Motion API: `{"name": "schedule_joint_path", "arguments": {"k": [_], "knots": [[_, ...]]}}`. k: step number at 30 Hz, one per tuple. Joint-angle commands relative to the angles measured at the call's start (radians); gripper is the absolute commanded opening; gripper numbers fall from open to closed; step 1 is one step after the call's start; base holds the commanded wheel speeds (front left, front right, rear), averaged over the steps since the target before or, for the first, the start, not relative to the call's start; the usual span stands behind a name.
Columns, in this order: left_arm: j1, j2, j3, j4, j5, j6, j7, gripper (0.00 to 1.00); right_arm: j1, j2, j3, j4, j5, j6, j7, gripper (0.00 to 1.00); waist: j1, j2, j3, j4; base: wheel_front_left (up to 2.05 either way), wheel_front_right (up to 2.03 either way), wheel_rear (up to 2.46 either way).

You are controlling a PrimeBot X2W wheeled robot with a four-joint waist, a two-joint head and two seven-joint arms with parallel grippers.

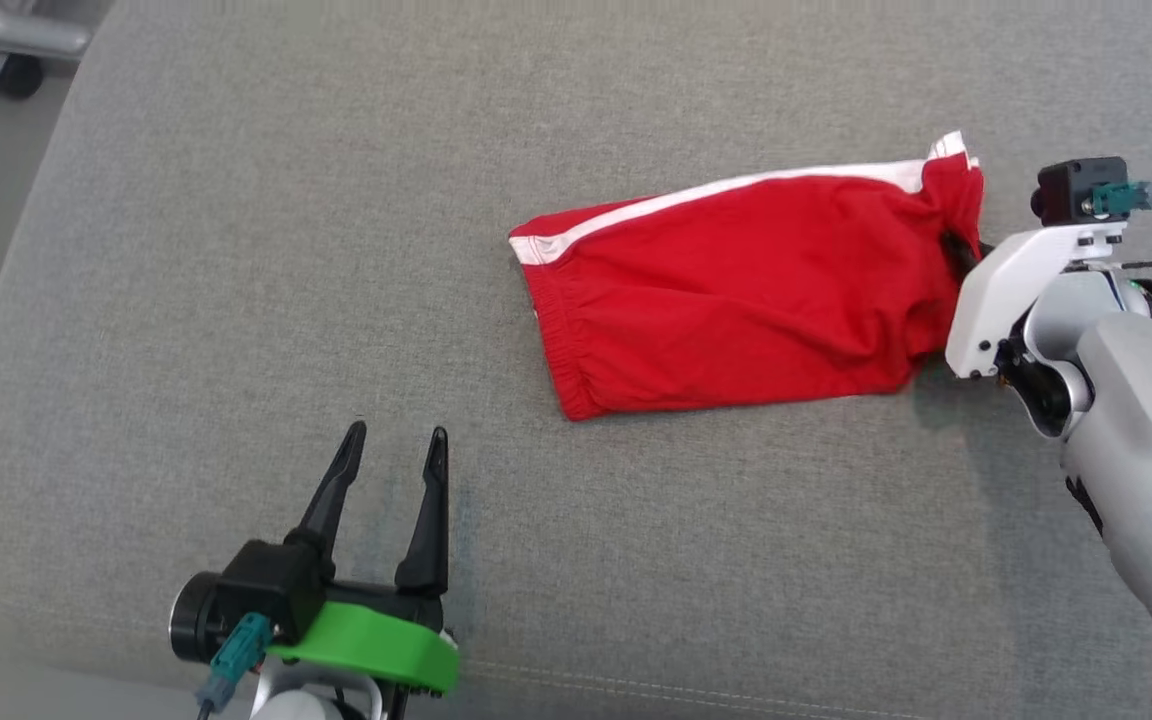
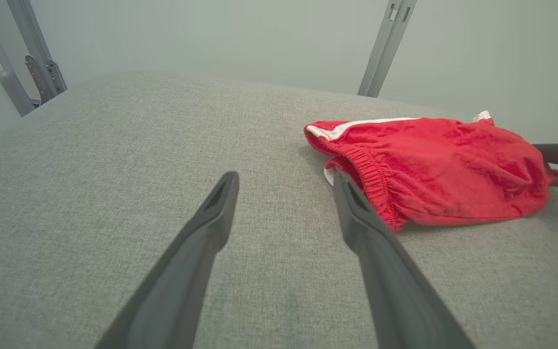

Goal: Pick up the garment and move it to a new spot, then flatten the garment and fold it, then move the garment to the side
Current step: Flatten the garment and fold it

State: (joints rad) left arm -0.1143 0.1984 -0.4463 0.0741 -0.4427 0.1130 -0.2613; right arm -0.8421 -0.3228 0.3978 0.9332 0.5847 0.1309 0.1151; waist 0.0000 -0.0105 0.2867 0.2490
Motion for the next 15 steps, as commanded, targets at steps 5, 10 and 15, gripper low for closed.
{"name": "schedule_joint_path", "arguments": {"k": [5, 10, 15], "knots": [[0.099, -0.003, 0.038, -0.025, 0.057, -0.049, -0.004, 1.0, 0.101, -0.079, -0.026, -0.046, 0.077, -0.001, 0.04, 0.0, 0.0, 0.0105, -0.113, -0.1, 0.0, 0.0, 0.0], [0.149, -0.033, 0.075, -0.029, 0.105, -0.094, -0.005, 1.0, 0.142, -0.134, -0.097, -0.015, 0.104, -0.001, 0.04, 0.0, 0.0, 0.0105, -0.128, -0.101, 0.0, 0.0, 0.0], [0.187, -0.073, 0.109, -0.017, 0.131, -0.137, -0.004, 1.0, 0.118, -0.161, -0.156, 0.022, 0.056, 0.0, 0.002, 0.0, 0.0, 0.0105, -0.146, -0.082, 0.0, 0.0, 0.0]]}}
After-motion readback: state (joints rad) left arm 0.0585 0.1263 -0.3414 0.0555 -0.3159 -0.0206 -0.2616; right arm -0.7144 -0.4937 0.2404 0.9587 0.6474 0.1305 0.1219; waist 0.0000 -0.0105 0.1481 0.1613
